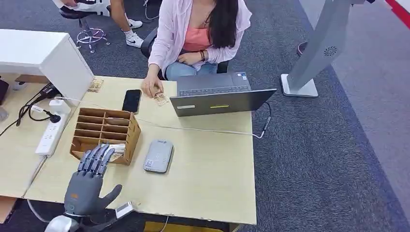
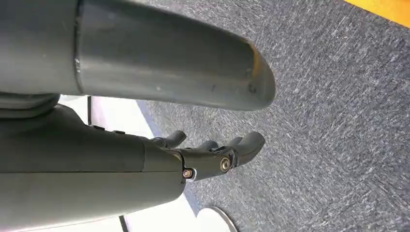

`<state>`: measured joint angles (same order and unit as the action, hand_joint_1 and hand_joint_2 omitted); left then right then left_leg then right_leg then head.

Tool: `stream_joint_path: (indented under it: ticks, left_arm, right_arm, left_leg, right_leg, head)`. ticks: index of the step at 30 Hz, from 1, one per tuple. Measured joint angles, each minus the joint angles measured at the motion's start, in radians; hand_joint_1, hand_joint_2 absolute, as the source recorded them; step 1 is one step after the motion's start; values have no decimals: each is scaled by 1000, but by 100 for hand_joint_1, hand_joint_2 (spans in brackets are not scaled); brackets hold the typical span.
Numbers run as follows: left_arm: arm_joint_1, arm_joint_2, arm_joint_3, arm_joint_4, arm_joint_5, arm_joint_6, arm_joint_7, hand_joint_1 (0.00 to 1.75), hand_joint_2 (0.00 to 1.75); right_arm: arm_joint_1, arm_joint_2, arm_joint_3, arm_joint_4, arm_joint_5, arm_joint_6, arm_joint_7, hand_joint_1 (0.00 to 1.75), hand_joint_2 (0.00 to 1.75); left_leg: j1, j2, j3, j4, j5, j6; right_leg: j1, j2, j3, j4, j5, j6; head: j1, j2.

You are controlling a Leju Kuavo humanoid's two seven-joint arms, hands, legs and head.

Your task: Pass the card to the sensor for recognition and then transmit it.

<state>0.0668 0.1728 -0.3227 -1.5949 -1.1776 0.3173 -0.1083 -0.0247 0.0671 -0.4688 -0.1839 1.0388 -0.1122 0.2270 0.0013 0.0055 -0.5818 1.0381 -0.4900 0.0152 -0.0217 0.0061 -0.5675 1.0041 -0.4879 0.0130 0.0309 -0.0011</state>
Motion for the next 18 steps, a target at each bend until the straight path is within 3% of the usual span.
stream_joint_path:
  ticks: [4,18]
  left_arm:
    - [-18,18,16,62,14,-92,28,0,175]
    - [-77,26,44,152,22,-123,35,0,175]
  right_arm:
    - [-1,0,-11,0,19,5,-3,0,0]
    - [-2,0,-16,0,34,13,-3,0,0]
  left_leg:
    - [0,0,0,0,2,-1]
    - [0,0,0,0,3,-1]
  right_leg:
    - [1,0,0,0,1,-1]
    - [1,0,0,0,1,-1]
  head:
    - [0,0]
    - [0,0]
